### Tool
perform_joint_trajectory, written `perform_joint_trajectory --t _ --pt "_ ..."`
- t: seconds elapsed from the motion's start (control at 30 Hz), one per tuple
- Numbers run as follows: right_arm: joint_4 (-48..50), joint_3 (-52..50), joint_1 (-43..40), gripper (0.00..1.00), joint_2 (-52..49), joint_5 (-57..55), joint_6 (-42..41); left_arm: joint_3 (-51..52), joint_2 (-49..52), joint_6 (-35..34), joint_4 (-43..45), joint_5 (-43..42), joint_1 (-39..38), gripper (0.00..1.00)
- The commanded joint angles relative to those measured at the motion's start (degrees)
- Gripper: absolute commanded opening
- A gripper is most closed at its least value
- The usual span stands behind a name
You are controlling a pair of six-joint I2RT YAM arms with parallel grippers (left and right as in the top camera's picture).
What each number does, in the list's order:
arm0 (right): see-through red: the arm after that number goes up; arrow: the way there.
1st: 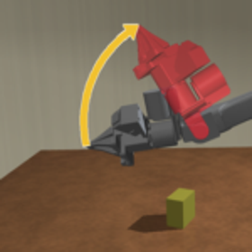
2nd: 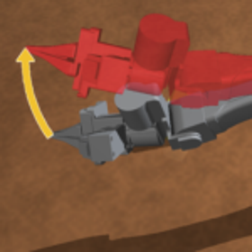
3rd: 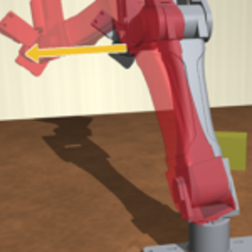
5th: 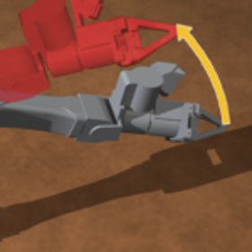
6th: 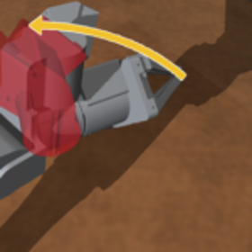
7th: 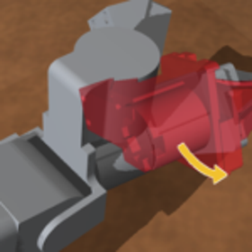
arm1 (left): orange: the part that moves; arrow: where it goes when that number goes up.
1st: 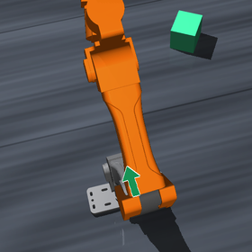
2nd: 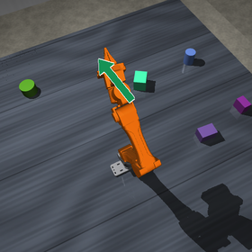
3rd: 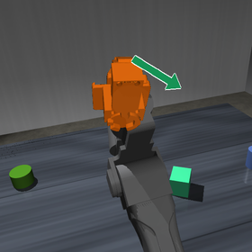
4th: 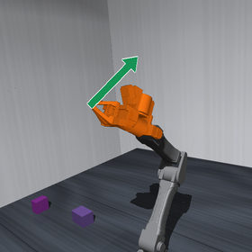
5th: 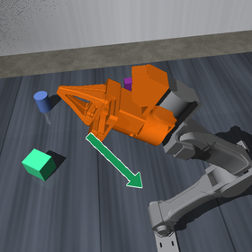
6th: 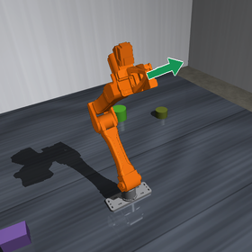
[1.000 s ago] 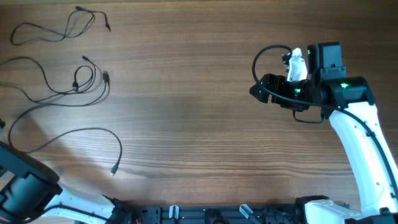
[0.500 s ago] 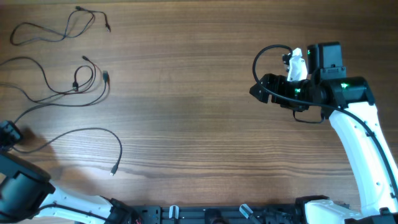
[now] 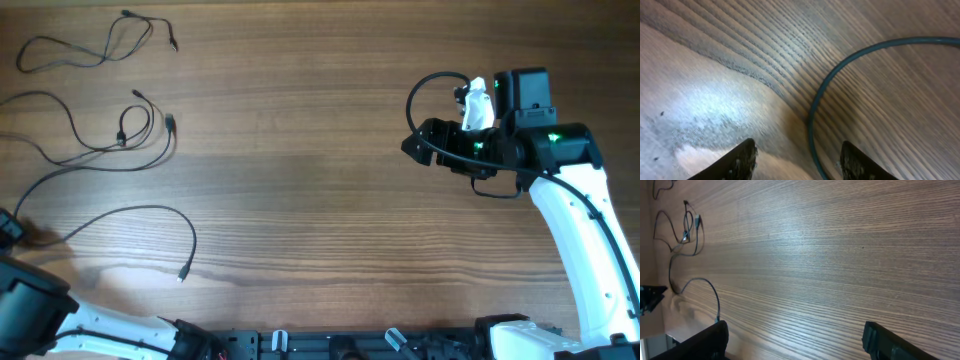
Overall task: Untangle cables
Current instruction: 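Straighten the cable ends at the lower left with the left gripper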
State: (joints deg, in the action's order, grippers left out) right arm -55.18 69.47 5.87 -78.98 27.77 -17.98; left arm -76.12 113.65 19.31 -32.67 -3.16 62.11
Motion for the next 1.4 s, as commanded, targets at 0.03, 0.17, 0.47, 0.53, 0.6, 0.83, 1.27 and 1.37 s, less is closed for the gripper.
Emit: perform_joint_trajectory --t 0.03,0.17,0.47,0.53,0.6,0.83,1.27,1.37 --pt "0.1 0.2 0.2 0.88 -0.2 -1.0 0.0 -0.6 5.2 -0.1 1.1 -1.6 0.1 0.52" --pt "0.1 0.2 0.2 0.88 -0.2 -1.0 -0.1 -0.6 7.0 -0.1 2.7 -2.8 0.1 0.43" --pt "0.1 0.2 0.2 0.88 -0.2 -1.0 -0.2 -0.6 8.2 4.5 4.6 -1.7 0.2 0.04" --pt "0.1 0.2 0.2 0.88 -0.2 -1.0 -0.2 -0.6 8.2 4.5 5.5 1.6 0.2 0.04" --pt "-0.2 0.2 0.2 0.88 -0.2 -0.9 -0.2 -0.9 8.2 5.3 7.2 8.9 0.2 0.04" --pt "-0.9 0.2 0.2 0.88 -0.2 -1.0 -0.3 -6.4 8.0 7.9 7.0 12.9 0.0 0.04" --pt "-0.2 0.2 0.2 0.88 -0.2 -1.0 -1.7 -11.0 7.4 5.6 6.8 10.1 -2.8 0.04" --pt "-0.2 0.2 0.2 0.88 -0.2 -1.0 -1.7 -13.8 7.2 5.6 6.8 10.1 -3.6 0.04"
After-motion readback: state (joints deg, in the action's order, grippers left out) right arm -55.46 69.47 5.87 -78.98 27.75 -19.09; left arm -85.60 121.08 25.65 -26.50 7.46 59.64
